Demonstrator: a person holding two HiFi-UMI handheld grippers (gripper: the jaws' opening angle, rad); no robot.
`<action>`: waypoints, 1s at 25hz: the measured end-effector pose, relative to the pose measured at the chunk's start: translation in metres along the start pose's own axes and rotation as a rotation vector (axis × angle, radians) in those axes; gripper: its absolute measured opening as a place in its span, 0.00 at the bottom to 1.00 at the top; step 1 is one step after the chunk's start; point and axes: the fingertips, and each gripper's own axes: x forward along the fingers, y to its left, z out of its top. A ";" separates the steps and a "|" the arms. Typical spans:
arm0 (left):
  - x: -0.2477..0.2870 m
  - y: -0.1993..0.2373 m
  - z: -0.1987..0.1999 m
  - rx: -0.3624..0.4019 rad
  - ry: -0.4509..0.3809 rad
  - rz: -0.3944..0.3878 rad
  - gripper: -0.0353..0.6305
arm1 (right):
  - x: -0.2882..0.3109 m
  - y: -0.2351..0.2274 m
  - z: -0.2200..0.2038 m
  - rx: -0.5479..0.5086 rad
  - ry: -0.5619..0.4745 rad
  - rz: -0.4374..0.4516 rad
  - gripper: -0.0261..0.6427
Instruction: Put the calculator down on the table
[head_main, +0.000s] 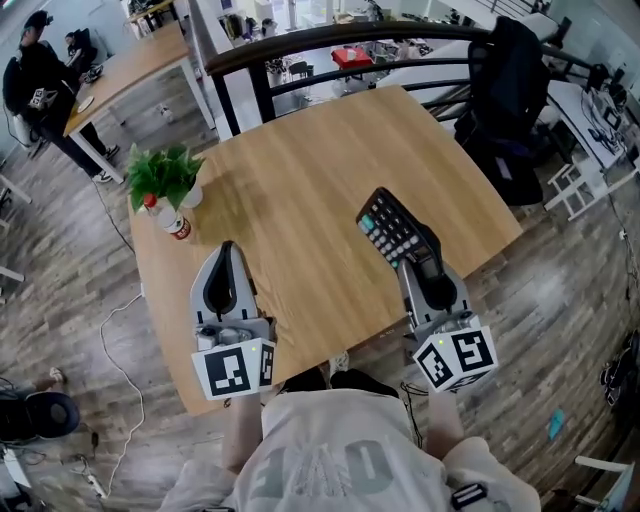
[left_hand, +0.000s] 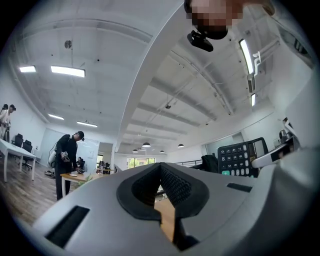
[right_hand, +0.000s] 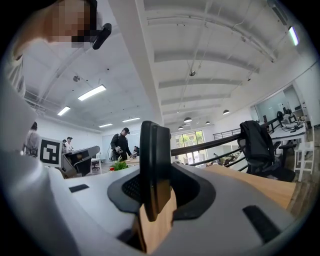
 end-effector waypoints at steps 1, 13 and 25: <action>0.002 -0.003 0.000 0.003 0.002 0.007 0.07 | 0.003 -0.005 0.001 -0.002 0.004 0.007 0.22; 0.021 -0.002 0.001 0.044 0.002 0.022 0.07 | 0.040 -0.023 -0.006 -0.066 0.102 0.095 0.22; 0.008 0.036 -0.025 0.015 0.058 0.113 0.07 | 0.152 0.000 -0.021 -0.589 0.662 0.743 0.22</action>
